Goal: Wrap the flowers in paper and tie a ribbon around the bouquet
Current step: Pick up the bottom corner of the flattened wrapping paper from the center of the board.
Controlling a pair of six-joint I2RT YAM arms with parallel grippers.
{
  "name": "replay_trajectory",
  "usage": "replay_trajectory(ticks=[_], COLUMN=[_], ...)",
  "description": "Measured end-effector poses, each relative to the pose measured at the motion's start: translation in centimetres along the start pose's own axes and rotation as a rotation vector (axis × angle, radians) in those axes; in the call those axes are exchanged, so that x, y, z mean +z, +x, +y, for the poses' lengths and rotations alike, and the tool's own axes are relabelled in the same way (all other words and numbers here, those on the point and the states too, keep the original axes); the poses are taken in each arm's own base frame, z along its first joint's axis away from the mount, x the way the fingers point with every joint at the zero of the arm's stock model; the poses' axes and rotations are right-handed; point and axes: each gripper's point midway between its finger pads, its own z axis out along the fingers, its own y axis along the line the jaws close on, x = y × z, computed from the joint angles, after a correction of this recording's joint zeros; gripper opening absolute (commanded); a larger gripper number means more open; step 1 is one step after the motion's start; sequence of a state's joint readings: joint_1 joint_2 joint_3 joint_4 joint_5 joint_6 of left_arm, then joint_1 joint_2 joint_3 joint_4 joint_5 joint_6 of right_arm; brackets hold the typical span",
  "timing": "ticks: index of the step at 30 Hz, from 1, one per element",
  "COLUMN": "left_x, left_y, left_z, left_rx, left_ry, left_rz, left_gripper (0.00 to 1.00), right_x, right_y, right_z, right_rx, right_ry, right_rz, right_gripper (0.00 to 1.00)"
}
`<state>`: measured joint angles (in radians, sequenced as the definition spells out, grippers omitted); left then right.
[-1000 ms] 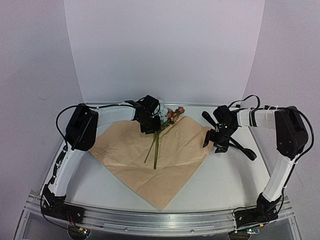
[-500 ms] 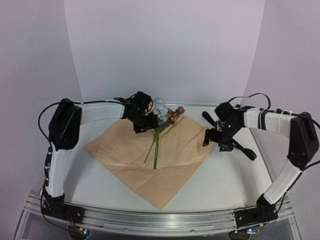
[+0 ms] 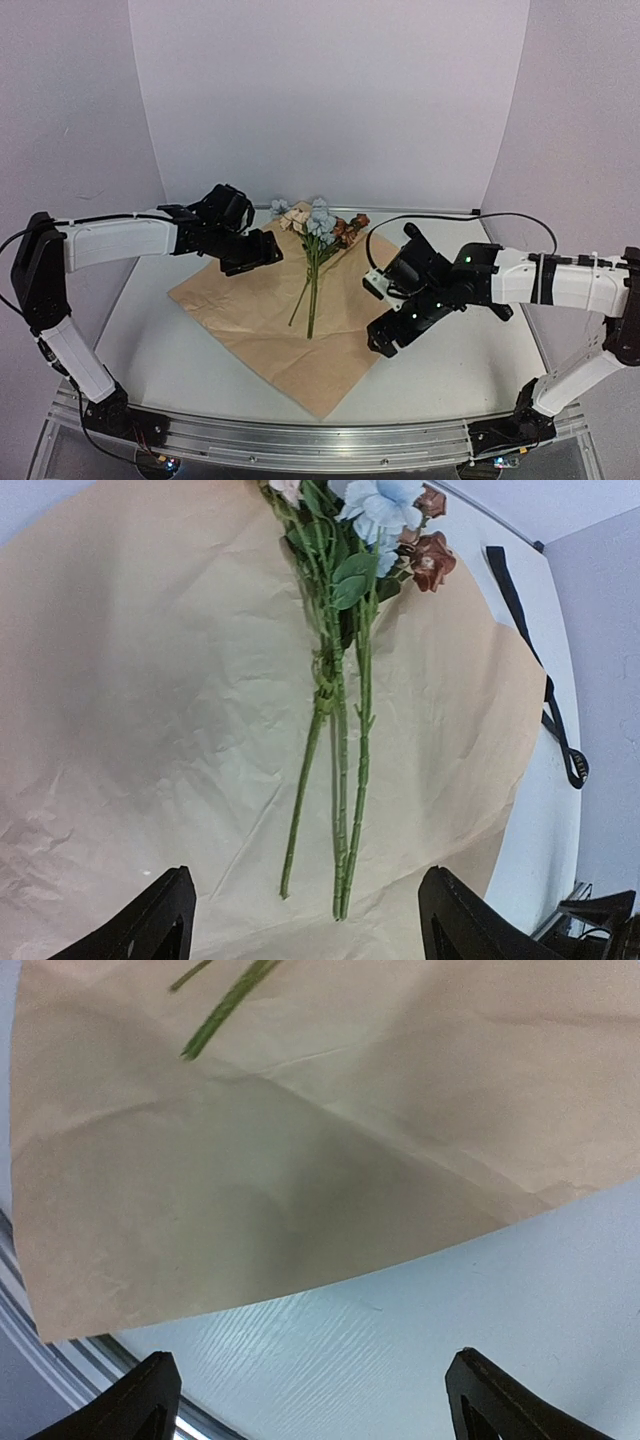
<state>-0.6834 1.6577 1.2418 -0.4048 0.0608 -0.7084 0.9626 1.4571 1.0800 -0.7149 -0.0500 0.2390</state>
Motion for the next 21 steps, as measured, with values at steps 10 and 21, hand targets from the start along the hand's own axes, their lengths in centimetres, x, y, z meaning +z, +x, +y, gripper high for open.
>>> replay_trajectory(ticks=[10, 21], left_x=[-5.5, -10.1], left_y=[1.0, -0.1], left_z=[3.5, 4.2], left_rx=[-0.047, -0.058], left_ry=[-0.021, -0.031], left_rz=[-0.095, -0.219], left_gripper=[0.8, 0.81], right_x=[-1.4, 2.4], right_y=[3.9, 6.4], right_z=[10.0, 15.3], right_rx=[-0.62, -1.119], right_ry=[0.07, 0.29], right_rz=[-0.018, -0.023], right_gripper=[0.86, 0.78])
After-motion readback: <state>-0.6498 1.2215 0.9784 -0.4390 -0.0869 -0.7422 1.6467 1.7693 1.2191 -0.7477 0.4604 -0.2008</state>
